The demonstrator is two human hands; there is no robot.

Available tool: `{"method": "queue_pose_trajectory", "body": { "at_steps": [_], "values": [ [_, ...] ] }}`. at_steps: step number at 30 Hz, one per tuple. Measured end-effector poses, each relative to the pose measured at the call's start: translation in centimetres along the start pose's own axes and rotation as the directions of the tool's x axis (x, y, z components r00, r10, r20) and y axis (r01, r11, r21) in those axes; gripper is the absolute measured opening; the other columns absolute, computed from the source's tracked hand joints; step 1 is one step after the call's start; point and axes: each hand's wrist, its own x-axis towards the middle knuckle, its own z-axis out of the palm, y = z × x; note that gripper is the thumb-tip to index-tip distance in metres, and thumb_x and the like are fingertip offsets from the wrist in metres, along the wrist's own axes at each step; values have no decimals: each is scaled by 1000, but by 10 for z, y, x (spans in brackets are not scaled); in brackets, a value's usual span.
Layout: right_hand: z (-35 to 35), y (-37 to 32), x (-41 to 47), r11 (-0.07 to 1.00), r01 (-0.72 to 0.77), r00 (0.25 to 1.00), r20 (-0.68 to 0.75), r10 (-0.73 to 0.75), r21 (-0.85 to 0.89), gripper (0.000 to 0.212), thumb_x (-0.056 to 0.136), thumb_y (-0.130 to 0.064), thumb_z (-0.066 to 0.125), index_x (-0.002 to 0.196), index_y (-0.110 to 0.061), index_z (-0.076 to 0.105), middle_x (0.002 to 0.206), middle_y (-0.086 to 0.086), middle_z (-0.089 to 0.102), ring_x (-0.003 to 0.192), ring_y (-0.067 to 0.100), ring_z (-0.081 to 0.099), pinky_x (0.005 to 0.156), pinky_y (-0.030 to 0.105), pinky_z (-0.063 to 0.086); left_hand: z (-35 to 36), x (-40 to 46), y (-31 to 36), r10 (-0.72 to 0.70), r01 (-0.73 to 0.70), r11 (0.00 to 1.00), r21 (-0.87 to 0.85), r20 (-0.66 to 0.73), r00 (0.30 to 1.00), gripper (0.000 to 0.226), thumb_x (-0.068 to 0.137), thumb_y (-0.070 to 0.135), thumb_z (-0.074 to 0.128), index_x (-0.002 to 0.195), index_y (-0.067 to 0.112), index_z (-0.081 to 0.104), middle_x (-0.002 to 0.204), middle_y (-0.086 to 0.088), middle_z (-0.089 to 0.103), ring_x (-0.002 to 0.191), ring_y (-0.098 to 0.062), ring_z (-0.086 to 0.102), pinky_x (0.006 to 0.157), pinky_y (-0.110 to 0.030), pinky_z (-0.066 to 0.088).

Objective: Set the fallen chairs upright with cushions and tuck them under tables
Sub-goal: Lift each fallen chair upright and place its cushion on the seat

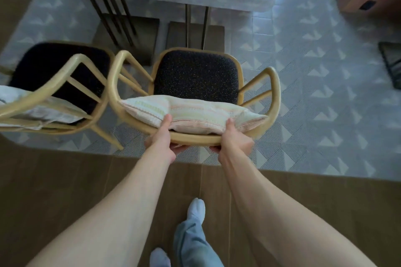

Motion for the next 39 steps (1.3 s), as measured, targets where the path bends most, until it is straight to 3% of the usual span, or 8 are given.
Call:
{"method": "queue_pose_trajectory", "body": {
  "at_steps": [8, 14, 18, 22, 28, 33, 36, 39],
  "values": [
    [13, -22, 1, 1000, 4, 1000, -1, -4, 3, 46, 78, -46, 84, 75, -13, 52, 73, 3, 60, 53, 24, 64, 35, 34, 53, 14, 4, 19, 34, -35, 999, 28, 45, 998, 59, 79, 43, 84, 120, 11, 57, 106, -20, 69, 86, -39, 72, 52, -51, 60],
    [-33, -37, -12, 979, 30, 941, 337, 39, -199, 47, 92, -49, 69, 107, -6, 59, 103, 18, 71, 69, 32, 76, 57, 43, 64, -4, -22, -9, 111, -131, 978, 164, 124, 986, 31, 94, 40, 68, 97, 12, 54, 98, -17, 60, 82, -32, 68, 56, -50, 62],
    [-95, -41, -39, 966, 156, 965, 241, -105, -206, 41, 94, -37, 65, 114, -2, 63, 101, 15, 68, 78, 30, 74, 59, 39, 64, -1, -79, -48, 181, -250, 918, 307, 237, 955, 12, 98, 18, 58, 90, 9, 58, 87, -11, 55, 72, -21, 60, 60, -38, 60],
    [-186, -59, -73, 960, 268, 945, 172, -279, 84, 40, 98, -30, 63, 94, 9, 69, 73, 3, 64, 74, 24, 65, 83, 48, 59, 41, -172, -83, 242, -547, 755, 362, 621, 745, 20, 101, 13, 50, 100, 1, 66, 90, -13, 67, 81, -25, 64, 74, -35, 54],
    [-396, -104, -109, 747, 593, 804, -179, -566, 301, 29, 101, -25, 59, 105, -1, 73, 92, 10, 75, 85, 17, 70, 88, 41, 57, 125, -330, -175, 95, -814, 550, 187, 954, 283, 26, 104, 15, 42, 104, 7, 68, 99, -8, 71, 90, -19, 68, 86, -35, 52],
    [-589, -120, -128, 527, 791, 611, -447, -653, 311, 25, 103, -24, 56, 106, -9, 74, 96, 4, 77, 93, 20, 72, 88, 39, 57, 171, -465, -299, -33, -833, 552, -44, 997, -74, 23, 97, 26, 49, 97, 17, 70, 98, -4, 73, 88, -15, 70, 83, -30, 54],
    [-694, -112, -129, 457, 844, 532, -544, -649, 281, 28, 97, -34, 55, 97, -17, 77, 96, 3, 78, 98, 24, 74, 87, 38, 57, 185, -529, -380, -63, -810, 574, -119, 980, -189, 26, 91, 33, 51, 94, 19, 72, 97, -3, 74, 91, -19, 70, 84, -32, 54],
    [-794, -102, -122, 426, 869, 483, -617, -621, 251, 33, 93, -38, 53, 94, -16, 78, 96, 5, 79, 95, 22, 75, 84, 35, 58, 201, -575, -463, -88, -773, 619, -137, 966, -242, 27, 93, 31, 51, 93, 16, 73, 96, -5, 75, 91, -23, 71, 84, -38, 55]
  ]
}}
